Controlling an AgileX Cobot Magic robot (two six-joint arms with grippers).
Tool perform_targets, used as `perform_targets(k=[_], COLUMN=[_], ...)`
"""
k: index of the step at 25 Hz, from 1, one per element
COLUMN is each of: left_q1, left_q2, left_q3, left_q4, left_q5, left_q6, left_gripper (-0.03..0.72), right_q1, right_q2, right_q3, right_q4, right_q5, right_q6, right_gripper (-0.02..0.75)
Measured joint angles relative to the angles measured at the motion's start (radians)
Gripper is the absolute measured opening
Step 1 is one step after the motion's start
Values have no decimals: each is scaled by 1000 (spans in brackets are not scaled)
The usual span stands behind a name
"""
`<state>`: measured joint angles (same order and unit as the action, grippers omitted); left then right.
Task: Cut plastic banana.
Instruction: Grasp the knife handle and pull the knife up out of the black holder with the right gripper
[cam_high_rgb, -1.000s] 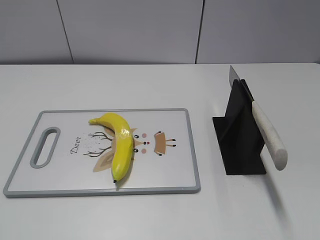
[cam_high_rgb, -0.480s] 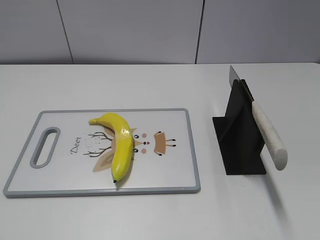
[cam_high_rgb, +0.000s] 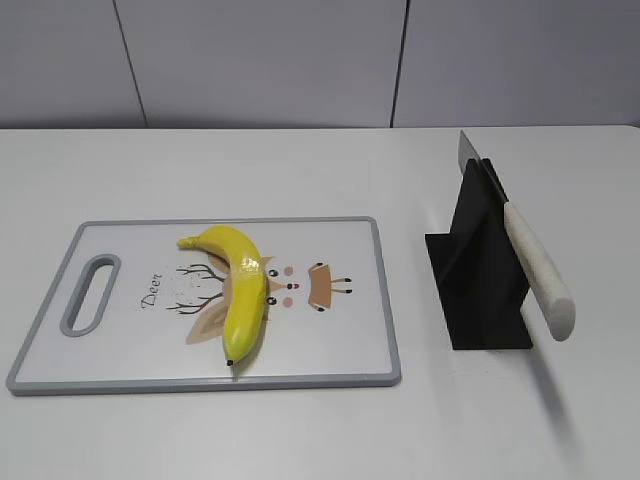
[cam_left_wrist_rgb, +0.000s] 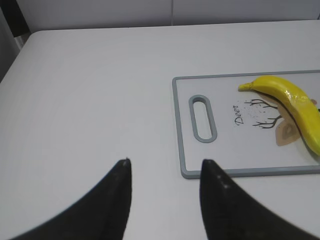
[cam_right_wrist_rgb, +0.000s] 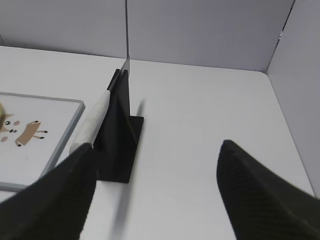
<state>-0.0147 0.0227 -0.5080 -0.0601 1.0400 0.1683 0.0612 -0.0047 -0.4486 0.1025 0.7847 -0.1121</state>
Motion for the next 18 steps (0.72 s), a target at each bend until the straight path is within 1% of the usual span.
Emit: perform_targets(k=[3,5,12,15,17,18], left_q1=[0,0,0,0,0,0], left_q2=[0,0,0,0,0,0], left_q3=[0,0,0,0,0,0], left_q4=[0,0,0,0,0,0], left_q5=[0,0,0,0,0,0], left_q6=[0,0,0,0,0,0], left_gripper=[429,429,429,429,429,429], right_q1=[0,0,0,1,26,52], right_q2=[6,52,405,552,647,680], right_q3=[2,-25,-230,-320,-358,-370], right_q4=[0,1,2,8,7,8], right_q5=[-45,-40,75,172,212,219], right_q6=[0,0,0,6,49,82], right_gripper=[552,540,530,530,530,530])
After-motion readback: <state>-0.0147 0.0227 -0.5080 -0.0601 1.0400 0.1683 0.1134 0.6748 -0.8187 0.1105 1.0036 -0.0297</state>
